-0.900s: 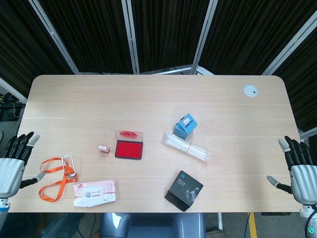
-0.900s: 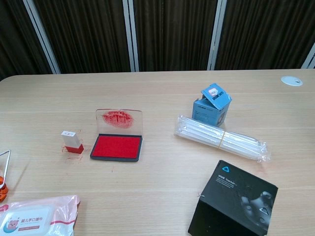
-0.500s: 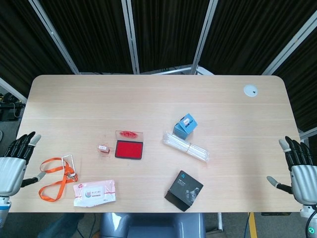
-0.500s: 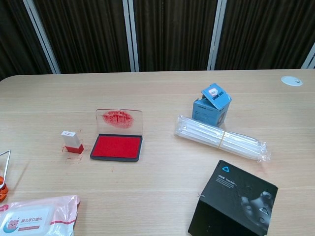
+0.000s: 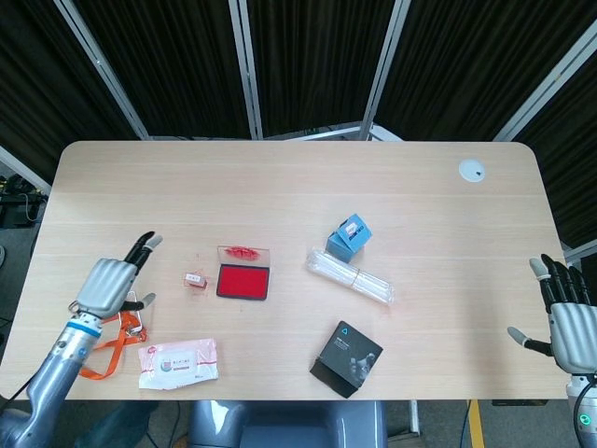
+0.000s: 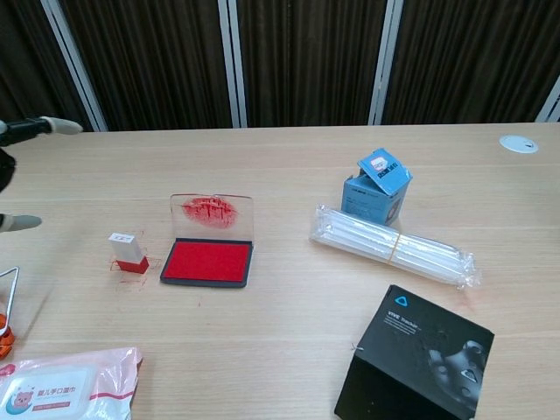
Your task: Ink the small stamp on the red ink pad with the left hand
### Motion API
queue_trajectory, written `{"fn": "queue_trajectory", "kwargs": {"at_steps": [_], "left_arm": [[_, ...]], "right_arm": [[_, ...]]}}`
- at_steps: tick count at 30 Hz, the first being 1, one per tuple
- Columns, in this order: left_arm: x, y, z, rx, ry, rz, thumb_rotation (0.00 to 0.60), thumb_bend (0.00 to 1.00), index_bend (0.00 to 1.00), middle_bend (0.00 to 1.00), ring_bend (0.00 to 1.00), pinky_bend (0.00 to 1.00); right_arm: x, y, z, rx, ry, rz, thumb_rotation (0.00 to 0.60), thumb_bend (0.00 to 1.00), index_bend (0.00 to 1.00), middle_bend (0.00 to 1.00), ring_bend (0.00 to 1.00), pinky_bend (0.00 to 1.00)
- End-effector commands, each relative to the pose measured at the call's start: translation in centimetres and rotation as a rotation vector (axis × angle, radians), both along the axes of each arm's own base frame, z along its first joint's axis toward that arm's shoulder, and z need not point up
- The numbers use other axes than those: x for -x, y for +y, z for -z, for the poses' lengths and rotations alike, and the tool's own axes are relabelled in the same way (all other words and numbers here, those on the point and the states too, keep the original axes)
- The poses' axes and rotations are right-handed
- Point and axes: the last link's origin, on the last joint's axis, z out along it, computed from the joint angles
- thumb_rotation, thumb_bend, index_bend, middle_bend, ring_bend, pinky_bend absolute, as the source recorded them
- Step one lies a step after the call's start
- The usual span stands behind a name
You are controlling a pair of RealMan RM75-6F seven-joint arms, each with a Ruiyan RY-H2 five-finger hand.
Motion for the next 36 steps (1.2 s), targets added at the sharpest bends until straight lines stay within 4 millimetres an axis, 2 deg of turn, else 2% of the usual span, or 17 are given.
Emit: {"fn": "queue_trajectory", "kwargs": {"at_steps": [1, 6, 13, 17, 21, 36], "left_arm": [[-0.8, 2.4, 2.2, 0.045, 0.005, 0.014, 0.600, 0.20, 0.11, 0.00, 0.68, 0.74], [-0.9, 3.5, 4.2, 0.119, -0.007, 0.019, 0.600, 0.20, 0.22, 0.06, 0.68, 0.74], [-0.3, 4.2, 5.6, 0.156, 0.007, 0.020, 0.600, 0.25, 0.25, 0.15, 0.69, 0.74], [-0.2, 4.1, 6.3, 0.173, -0.031, 0.000, 0.600, 0.30, 0.27, 0.21, 0.71, 0.74], [-0.2, 4.0, 6.9, 0.186, -0.039, -0.010, 0.600, 0.31, 0.29, 0.27, 0.72, 0.74], [-0.2, 4.6, 8.5, 0.175, 0.019, -0.009, 0.600, 0.31, 0.32, 0.36, 0.73, 0.74]], "right_arm": [[0.3, -0.1, 0.0, 0.003, 0.007, 0.013, 0.600, 0.00, 0.00, 0.00, 0.00, 0.00], [1.0, -0.1, -0.2, 0.015, 0.018, 0.043, 0.600, 0.00, 0.00, 0.00, 0.00, 0.00], [1.5, 0.1, -0.4, 0.024, 0.022, 0.062, 0.600, 0.00, 0.00, 0.00, 0.00, 0.00], [1.6, 0.2, -0.5, 0.026, 0.022, 0.065, 0.600, 0.00, 0.00, 0.00, 0.00, 0.00], [1.6, 0.2, -0.5, 0.027, 0.019, 0.065, 0.600, 0.00, 0.00, 0.00, 0.00, 0.00], [1.8, 0.0, -0.4, 0.020, 0.019, 0.073, 0.600, 0.00, 0.00, 0.00, 0.00, 0.00]]}}
